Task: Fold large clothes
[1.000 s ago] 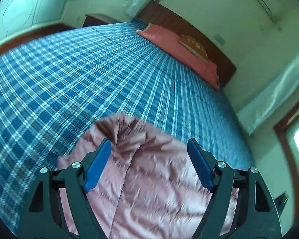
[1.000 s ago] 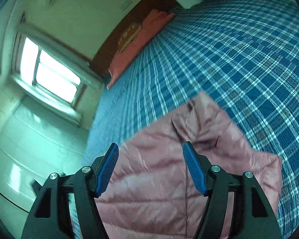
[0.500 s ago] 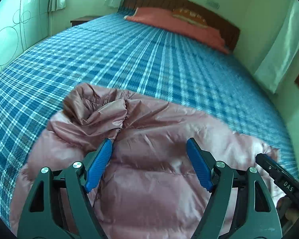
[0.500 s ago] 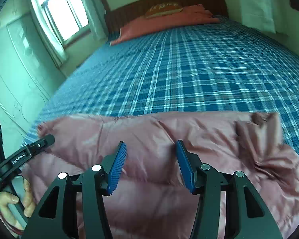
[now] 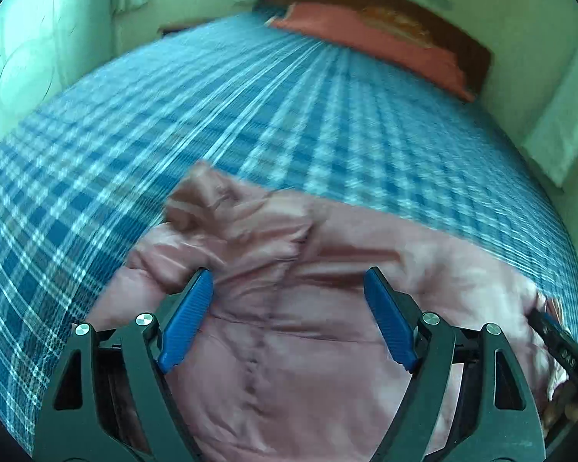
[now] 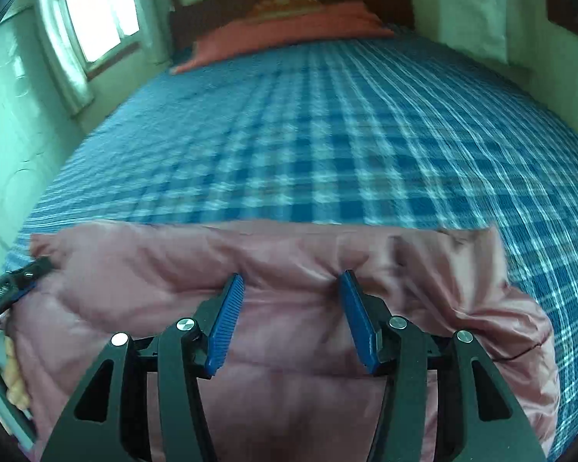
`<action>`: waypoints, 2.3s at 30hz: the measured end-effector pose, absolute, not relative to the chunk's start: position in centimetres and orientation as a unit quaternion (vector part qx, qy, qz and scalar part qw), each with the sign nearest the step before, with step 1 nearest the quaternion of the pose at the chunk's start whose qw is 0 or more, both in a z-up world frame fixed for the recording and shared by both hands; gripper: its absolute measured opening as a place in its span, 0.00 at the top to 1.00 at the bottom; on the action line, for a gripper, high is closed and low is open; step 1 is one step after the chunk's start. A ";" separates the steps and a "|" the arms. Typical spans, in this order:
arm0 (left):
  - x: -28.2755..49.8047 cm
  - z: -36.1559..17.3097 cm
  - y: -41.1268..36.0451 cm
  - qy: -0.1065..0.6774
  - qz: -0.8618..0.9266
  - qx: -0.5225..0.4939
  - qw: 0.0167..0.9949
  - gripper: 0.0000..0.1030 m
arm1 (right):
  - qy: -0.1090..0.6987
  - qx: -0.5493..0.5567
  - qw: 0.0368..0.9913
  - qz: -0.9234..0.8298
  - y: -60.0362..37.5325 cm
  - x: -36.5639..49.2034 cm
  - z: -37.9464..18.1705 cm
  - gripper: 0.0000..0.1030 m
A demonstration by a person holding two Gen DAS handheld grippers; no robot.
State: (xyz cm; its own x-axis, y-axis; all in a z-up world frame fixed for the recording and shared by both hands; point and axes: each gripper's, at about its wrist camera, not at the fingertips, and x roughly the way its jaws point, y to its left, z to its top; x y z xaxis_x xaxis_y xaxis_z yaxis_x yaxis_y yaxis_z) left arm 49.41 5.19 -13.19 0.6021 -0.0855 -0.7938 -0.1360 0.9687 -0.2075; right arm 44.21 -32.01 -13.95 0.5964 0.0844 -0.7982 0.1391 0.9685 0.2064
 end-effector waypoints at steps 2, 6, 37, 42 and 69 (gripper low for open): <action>50.2 -14.1 5.5 0.455 0.013 -0.126 0.881 0.21 | 0.456 0.146 0.878 -0.006 -32.7 44.5 -14.7 0.48; 50.8 -14.4 4.6 0.459 0.019 -0.090 0.884 0.19 | 0.449 0.155 0.880 -0.001 -33.3 44.3 -14.5 0.47; 21.6 -14.1 20.4 0.419 0.058 -0.365 0.829 0.18 | 0.399 0.383 0.832 -0.041 -45.2 11.2 -13.8 0.43; 16.7 -14.7 18.8 0.385 0.026 -0.407 0.828 0.18 | 0.371 0.463 0.805 0.000 -42.9 9.9 -15.5 0.39; 24.9 -16.1 12.4 0.364 0.007 -0.455 0.813 0.78 | 0.304 0.501 0.810 -0.017 -41.2 19.2 -18.2 0.72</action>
State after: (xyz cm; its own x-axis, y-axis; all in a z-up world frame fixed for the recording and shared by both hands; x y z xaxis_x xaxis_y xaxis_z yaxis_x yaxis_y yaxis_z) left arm 24.91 12.36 -16.08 0.7348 -0.3192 -0.5985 -0.3429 0.5865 -0.7338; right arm 19.21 -41.15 -18.21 0.8148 0.2772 -0.5091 0.3320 0.4969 0.8018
